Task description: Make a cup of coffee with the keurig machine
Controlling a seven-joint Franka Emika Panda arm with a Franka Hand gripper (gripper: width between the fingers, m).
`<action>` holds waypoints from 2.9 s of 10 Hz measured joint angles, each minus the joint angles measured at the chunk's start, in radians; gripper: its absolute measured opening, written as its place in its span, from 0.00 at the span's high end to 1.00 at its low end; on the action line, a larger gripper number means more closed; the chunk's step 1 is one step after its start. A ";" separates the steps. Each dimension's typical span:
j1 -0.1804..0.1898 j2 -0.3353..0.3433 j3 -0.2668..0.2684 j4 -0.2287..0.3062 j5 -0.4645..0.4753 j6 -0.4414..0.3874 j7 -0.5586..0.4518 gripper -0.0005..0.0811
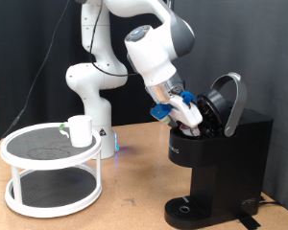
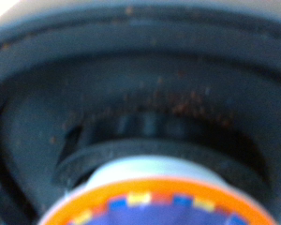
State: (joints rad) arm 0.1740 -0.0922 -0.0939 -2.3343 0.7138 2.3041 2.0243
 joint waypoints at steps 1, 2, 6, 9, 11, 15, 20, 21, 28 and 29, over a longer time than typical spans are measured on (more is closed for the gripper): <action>-0.001 -0.013 -0.004 0.002 0.041 -0.021 -0.038 0.09; -0.003 -0.032 -0.012 0.005 0.066 -0.053 -0.061 0.09; -0.010 -0.093 -0.023 0.009 0.034 -0.128 -0.034 0.09; -0.009 -0.084 -0.011 0.006 -0.022 -0.125 0.025 0.09; -0.008 -0.070 -0.004 0.005 -0.024 -0.121 0.030 0.09; -0.008 -0.035 0.008 0.004 -0.034 -0.107 0.055 0.09; -0.009 -0.039 0.011 -0.004 0.030 -0.038 0.008 0.09; -0.010 -0.055 0.005 -0.008 0.043 -0.036 -0.014 0.09; -0.019 -0.148 -0.034 -0.010 0.149 -0.071 -0.078 0.09; -0.022 -0.174 -0.044 -0.003 0.159 -0.082 -0.078 0.09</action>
State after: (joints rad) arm 0.1521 -0.2664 -0.1379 -2.3378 0.8732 2.2220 1.9460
